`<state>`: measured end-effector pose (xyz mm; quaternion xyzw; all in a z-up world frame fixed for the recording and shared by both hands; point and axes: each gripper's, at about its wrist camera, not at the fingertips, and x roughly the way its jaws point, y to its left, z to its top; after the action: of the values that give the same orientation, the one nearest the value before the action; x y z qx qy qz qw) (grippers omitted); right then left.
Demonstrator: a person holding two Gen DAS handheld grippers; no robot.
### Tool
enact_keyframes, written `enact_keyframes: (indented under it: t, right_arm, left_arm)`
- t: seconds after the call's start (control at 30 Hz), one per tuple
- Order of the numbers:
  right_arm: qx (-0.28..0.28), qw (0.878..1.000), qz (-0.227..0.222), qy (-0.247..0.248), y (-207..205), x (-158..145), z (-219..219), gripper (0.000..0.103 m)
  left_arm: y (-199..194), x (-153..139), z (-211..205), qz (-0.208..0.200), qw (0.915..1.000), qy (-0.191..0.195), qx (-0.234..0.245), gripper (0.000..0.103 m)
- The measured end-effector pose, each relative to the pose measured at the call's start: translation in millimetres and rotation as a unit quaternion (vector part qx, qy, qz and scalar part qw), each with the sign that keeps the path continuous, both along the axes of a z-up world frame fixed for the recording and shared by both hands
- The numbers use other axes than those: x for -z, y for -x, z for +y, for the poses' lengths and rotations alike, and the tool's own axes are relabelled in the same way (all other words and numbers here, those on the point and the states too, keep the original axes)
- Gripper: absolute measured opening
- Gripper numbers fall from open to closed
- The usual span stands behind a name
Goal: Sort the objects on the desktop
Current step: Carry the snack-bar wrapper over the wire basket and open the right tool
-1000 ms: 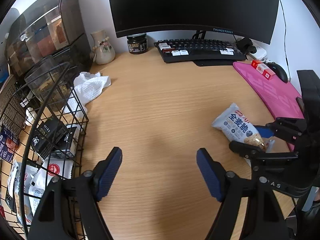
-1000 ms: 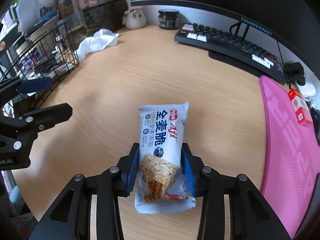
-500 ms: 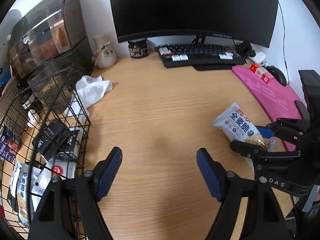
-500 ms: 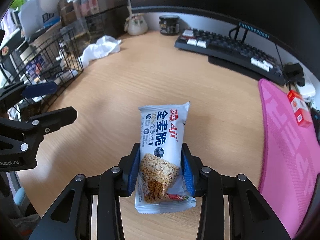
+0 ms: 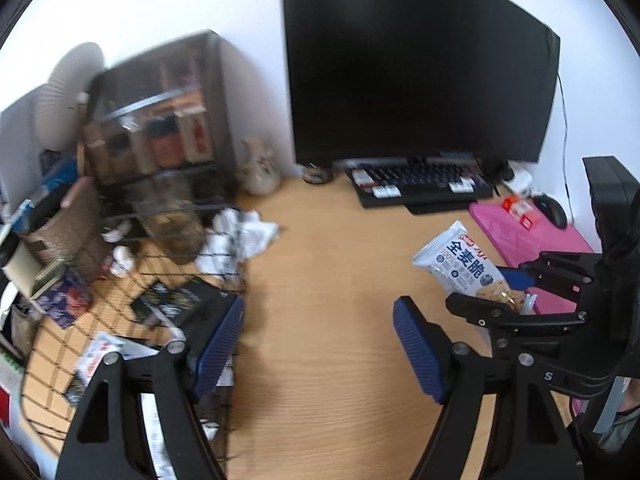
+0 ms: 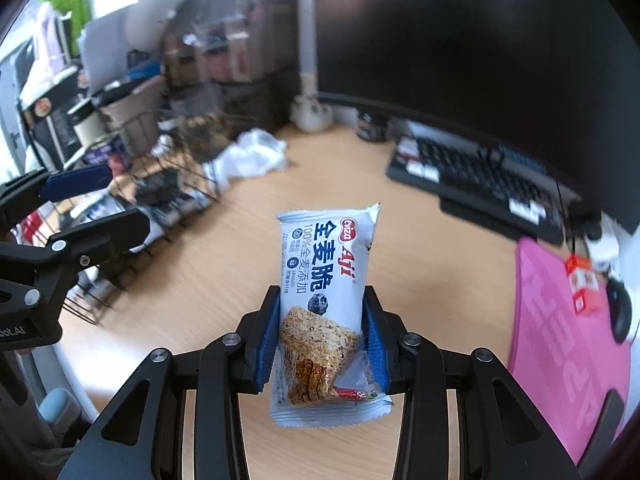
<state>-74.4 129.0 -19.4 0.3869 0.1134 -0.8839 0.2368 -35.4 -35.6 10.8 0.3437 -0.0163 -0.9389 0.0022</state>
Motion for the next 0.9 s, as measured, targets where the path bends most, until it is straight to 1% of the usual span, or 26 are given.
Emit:
enact_keyframes:
  t: [0.23, 0.33, 0.43, 0.6, 0.77, 0.9]
  right_arm:
    - [-0.054, 0.998, 0.033, 0.006, -16, -31, -54, 0.038]
    - [-0.088, 0.995, 0.045, 0.011, -25, -43, -84, 0.038]
    - [-0.118, 0.991, 0.055, 0.017, -33, -52, -112, 0.038]
    - [-0.165, 0.984, 0.055, 0.026, -45, -56, -157, 0.038]
    - [-0.201, 0.978, 0.05, 0.031, -58, -53, -190, 0.038]
    - [-0.221, 0.974, 0.046, 0.032, -66, -50, -207, 0.038]
  left_arm:
    - [-31, -21, -38, 0.032, 0.9985, -0.006, -0.045, 0.079]
    - [-45, -29, -60, 0.042, 0.9964, -0.009, -0.073, 0.079]
    - [-59, -33, -87, 0.048, 0.9923, -0.01, -0.114, 0.079]
    - [-81, -32, -122, 0.047, 0.984, -0.008, -0.171, 0.079]
    - [-102, -29, -143, 0.047, 0.9782, -0.009, -0.202, 0.08]
    - [-115, -25, -153, 0.04, 0.9745, -0.008, -0.221, 0.08]
